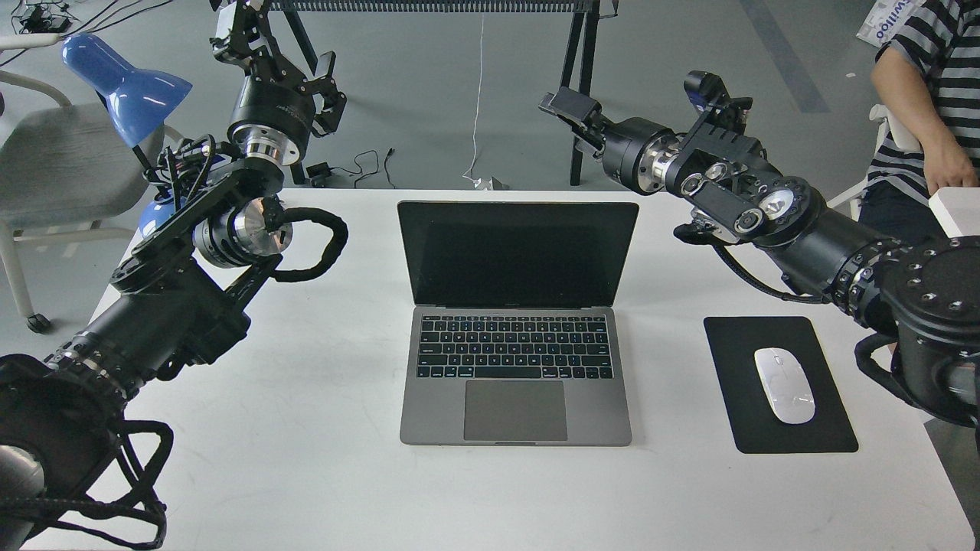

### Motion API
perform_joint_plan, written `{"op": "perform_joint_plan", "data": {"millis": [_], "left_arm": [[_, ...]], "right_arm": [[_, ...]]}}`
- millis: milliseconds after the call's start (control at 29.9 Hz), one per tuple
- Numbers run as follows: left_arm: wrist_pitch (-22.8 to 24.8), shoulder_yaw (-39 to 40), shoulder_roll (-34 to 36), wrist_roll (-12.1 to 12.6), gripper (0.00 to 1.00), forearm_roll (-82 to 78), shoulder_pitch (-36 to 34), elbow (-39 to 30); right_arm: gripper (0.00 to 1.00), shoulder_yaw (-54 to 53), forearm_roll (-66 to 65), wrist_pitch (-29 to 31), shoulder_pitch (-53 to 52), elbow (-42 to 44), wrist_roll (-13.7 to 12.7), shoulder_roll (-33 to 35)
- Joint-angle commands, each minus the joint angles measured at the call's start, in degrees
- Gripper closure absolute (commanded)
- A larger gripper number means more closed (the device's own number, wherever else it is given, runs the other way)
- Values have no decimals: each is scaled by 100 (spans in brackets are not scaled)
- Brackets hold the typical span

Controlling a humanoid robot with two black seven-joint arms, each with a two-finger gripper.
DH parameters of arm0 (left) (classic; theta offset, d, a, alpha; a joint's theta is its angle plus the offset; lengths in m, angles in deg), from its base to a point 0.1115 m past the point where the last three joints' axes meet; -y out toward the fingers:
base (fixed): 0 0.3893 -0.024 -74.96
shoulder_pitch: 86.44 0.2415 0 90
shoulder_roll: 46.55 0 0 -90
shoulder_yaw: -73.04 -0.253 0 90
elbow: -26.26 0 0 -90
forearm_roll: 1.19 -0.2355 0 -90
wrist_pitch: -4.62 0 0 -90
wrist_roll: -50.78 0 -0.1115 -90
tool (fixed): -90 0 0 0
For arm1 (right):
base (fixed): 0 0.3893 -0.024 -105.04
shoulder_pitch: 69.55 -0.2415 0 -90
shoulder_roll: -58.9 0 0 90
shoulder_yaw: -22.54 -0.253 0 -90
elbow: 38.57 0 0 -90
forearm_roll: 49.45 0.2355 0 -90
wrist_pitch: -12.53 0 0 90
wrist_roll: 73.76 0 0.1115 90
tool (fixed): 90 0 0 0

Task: Close notebook with right arm
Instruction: 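Raise the right gripper and swing it over the laptop's screen top, then lower the right gripper onto the back of the laptop screen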

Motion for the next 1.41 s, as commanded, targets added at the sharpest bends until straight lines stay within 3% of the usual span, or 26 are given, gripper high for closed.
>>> {"op": "perform_joint_plan", "data": {"millis": [0, 268, 569, 1071, 1372], "left_arm": [[-1, 0, 9, 0, 0, 0, 0, 0], [-1, 0, 9, 0, 0, 0, 0, 0], [-1, 0, 9, 0, 0, 0, 0, 0], [-1, 8, 9, 0, 0, 0, 0, 0], [-1, 8, 9, 0, 0, 0, 0, 0]], "right_arm": [[0, 216, -9, 27, 0, -9, 1, -38], [0, 305, 8, 36, 9, -140, 10, -38], [0, 225, 17, 300, -62, -1044, 1, -21], [0, 313, -334, 308, -756, -3523, -96, 1727], [0, 322, -554, 308, -580, -3910, -96, 2124]]}}
